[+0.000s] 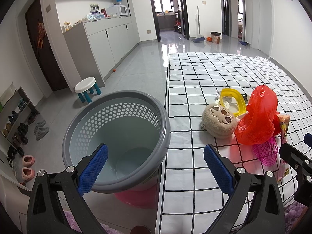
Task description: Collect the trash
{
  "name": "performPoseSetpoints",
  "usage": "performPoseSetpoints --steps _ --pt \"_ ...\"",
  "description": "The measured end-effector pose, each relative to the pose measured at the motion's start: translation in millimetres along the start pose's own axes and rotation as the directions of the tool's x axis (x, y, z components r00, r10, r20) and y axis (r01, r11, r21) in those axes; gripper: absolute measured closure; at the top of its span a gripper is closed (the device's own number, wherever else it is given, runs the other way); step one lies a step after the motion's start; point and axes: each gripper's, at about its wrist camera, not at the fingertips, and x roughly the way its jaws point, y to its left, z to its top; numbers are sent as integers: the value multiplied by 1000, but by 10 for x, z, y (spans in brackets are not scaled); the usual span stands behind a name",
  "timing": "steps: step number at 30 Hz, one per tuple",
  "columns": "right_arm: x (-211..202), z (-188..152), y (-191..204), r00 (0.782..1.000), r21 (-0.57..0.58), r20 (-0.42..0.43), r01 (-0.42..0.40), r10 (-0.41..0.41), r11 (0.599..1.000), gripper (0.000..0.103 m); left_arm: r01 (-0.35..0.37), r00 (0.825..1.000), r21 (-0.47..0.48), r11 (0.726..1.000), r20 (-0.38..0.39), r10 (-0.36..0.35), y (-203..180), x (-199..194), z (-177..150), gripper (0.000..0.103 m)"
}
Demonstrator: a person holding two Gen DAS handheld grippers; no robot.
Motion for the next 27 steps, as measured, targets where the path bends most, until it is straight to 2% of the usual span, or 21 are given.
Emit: performPoseSetpoints --steps 20,27 --pt "-11 -2 -17 1000 1 2 -4 4 1000 8 -2 1000 2 1000 0 2 -2 7 -11 6" --pt "-28 -28 -191 1000 19 -1 -13 13 1000 8 12 1000 11 1000 -1 -12 -32 11 -59 6"
